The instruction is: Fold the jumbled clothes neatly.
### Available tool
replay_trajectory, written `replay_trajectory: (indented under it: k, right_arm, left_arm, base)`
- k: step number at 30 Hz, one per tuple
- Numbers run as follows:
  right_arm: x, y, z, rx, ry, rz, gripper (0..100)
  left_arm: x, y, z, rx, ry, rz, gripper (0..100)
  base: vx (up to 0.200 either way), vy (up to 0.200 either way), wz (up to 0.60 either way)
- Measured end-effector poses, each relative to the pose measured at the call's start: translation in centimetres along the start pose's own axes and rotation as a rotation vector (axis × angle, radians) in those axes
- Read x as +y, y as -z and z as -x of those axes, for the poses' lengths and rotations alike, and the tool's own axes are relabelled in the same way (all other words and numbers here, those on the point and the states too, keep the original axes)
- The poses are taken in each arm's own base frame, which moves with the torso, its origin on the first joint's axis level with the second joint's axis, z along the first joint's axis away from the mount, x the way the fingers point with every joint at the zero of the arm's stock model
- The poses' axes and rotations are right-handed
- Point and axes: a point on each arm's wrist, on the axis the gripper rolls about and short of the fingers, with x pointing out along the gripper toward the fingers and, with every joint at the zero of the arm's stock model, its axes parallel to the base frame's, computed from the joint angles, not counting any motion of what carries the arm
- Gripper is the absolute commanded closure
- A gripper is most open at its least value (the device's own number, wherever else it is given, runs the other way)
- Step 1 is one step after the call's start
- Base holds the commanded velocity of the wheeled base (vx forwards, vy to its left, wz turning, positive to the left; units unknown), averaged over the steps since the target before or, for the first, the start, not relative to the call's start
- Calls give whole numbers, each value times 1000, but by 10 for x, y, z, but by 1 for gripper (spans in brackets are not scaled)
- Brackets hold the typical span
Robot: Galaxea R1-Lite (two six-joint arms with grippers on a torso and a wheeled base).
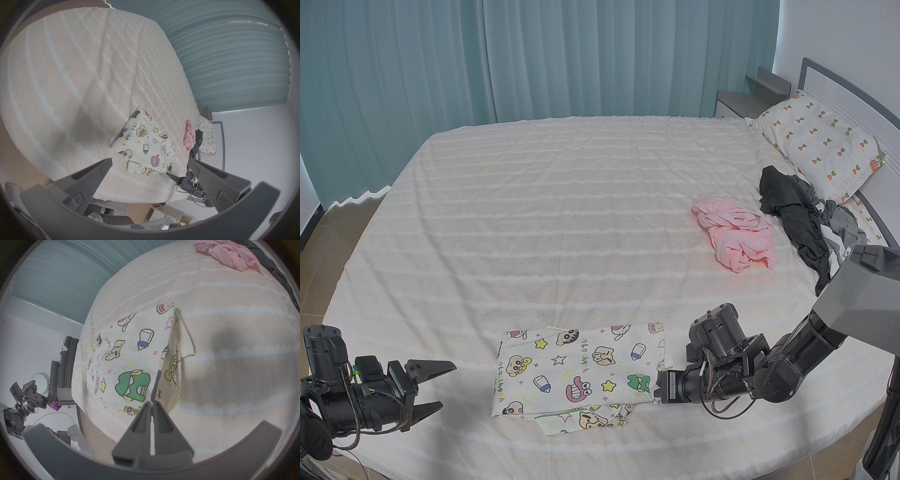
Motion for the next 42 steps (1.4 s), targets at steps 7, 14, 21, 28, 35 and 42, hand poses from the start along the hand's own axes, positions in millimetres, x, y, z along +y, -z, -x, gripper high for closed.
replay_trajectory:
  k: [7,14,21,28,35,42]
  right_arm:
    - [-2,8,22,11,-18,4,100]
    - [-8,10,42,8,-35,18,100]
    - [-13,26,45,114,-27,57,100]
    - [-17,29,39,135,-9,75,0]
    - [-19,25,39,121,-7,73,0]
    - [-21,1,49,23,-22,48,0]
  left_arm:
    - [0,0,0,0,-1,0,0]
    - [0,0,0,1,-2,1,0]
    - [1,0,0,1,-2,1,0]
    - [0,0,0,2,-1,1,0]
    - [1,0,0,1,-2,1,0]
    - [1,1,0,2,-3,2,0]
  base:
    - [0,0,0]
    - [0,0,0]
    - [0,0,0]
    - [0,0,0]
    - [0,0,0]
    - [0,0,0]
